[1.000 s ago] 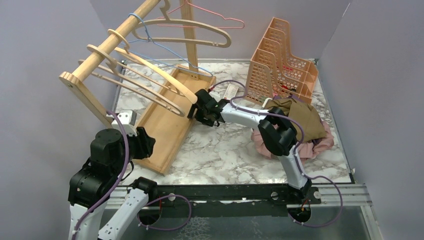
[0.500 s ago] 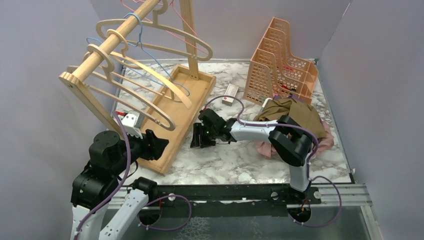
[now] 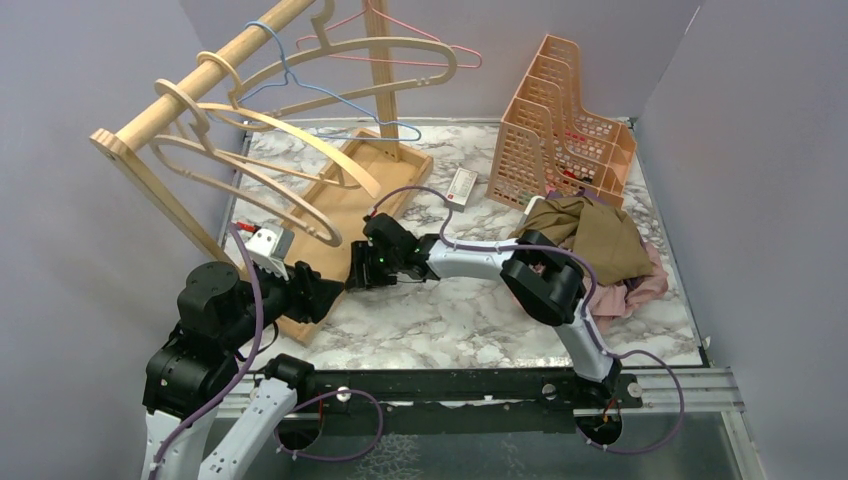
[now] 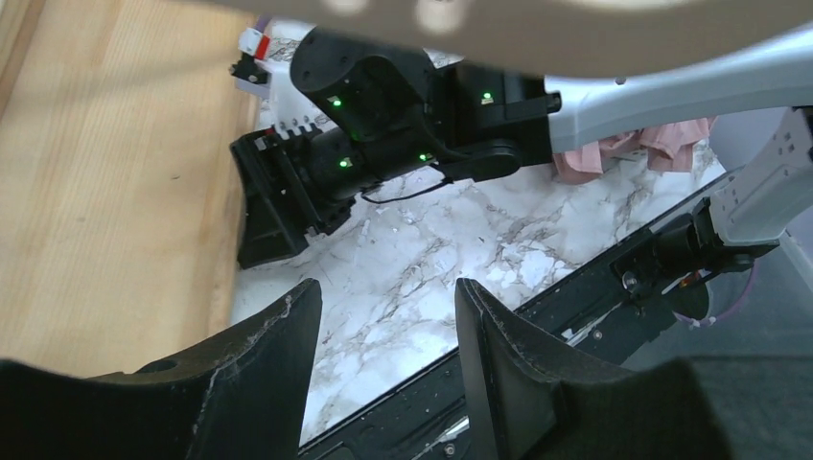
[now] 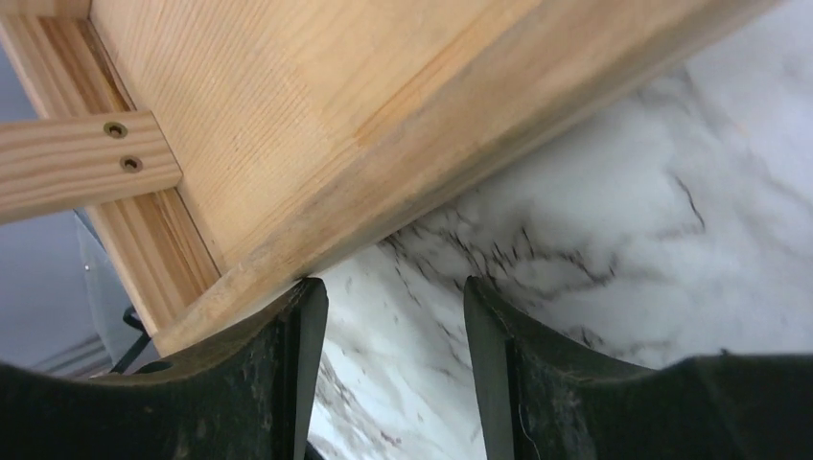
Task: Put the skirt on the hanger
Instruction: Adjust the clothesline at the center of the board.
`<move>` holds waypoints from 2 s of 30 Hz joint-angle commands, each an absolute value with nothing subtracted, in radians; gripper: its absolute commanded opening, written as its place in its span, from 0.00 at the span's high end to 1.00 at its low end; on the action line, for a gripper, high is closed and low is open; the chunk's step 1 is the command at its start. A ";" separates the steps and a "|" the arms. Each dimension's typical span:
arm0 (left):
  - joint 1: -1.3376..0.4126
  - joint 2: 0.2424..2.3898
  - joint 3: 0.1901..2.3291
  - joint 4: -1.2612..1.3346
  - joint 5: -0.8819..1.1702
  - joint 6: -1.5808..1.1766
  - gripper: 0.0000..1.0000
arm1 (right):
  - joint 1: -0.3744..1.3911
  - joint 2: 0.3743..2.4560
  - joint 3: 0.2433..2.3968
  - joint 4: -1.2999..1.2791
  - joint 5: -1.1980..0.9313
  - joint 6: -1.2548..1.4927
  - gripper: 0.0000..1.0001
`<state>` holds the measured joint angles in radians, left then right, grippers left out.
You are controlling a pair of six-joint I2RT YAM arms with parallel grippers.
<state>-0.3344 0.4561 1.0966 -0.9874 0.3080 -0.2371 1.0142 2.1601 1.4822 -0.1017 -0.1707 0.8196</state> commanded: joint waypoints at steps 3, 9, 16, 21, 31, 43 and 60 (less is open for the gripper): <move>-0.337 0.449 1.104 -0.953 0.339 -0.221 0.44 | 1.014 2.313 1.678 -0.151 -0.042 0.726 0.38; -0.337 0.449 1.095 -0.949 0.338 -0.220 0.43 | 1.001 2.378 1.815 -0.225 0.016 0.723 0.38; -0.337 0.454 1.079 -0.937 0.347 -0.216 0.43 | 0.921 2.369 1.805 -0.248 0.067 0.783 0.47; -0.337 0.458 1.065 -0.932 0.348 -0.213 0.43 | 0.870 2.398 1.828 -0.234 0.034 0.787 0.52; -0.337 0.482 1.022 -0.891 0.333 -0.250 0.41 | 0.861 2.500 2.033 -0.295 -0.012 0.742 0.48; -0.337 0.474 0.917 -0.748 0.395 -0.283 0.39 | 0.859 1.925 1.508 -0.251 0.081 0.618 0.45; -0.342 0.548 0.738 -0.303 0.618 -0.314 0.40 | 0.589 1.393 1.479 -1.001 0.625 0.586 0.16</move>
